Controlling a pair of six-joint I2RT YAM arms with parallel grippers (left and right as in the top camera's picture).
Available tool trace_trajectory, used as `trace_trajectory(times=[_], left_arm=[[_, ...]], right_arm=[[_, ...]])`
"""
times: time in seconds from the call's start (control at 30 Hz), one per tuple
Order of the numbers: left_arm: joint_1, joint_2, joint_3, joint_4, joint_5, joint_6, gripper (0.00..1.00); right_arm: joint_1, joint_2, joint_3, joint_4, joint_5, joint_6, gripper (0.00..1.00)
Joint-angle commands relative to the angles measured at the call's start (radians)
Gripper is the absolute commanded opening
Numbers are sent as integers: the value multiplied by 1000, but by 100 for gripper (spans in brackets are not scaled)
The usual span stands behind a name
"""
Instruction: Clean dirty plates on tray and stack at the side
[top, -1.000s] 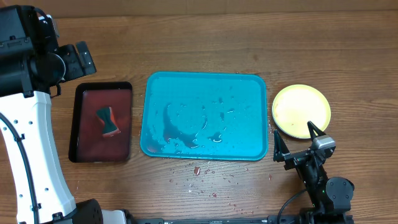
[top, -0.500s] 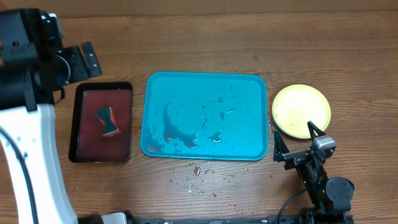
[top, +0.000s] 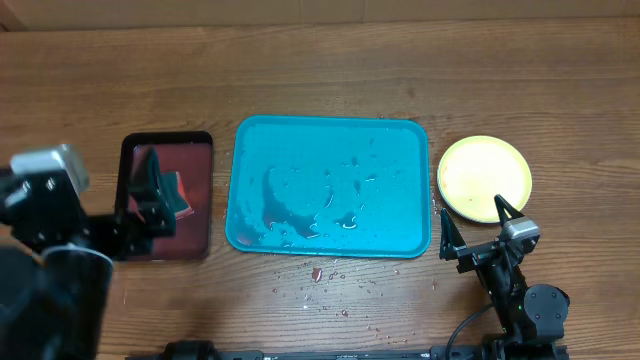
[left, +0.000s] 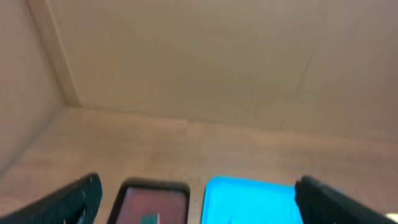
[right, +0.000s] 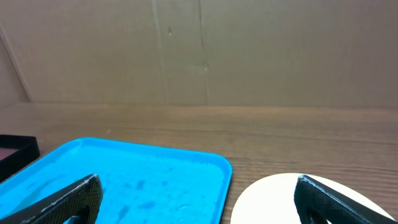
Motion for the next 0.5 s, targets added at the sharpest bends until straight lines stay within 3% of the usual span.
trace_trajectory(times=[0.0, 0.33, 0.47], left_arm=[[-5, -106, -280, 160, 6, -3, 100], [-2, -417, -969, 756, 35, 41, 100], [-3, -536, -1161, 929, 35, 51, 100]], right_arm=[[-5, -10, -11, 7, 6, 3, 100], [-5, -10, -11, 7, 6, 3, 100], [-5, -10, -11, 7, 6, 3, 100]])
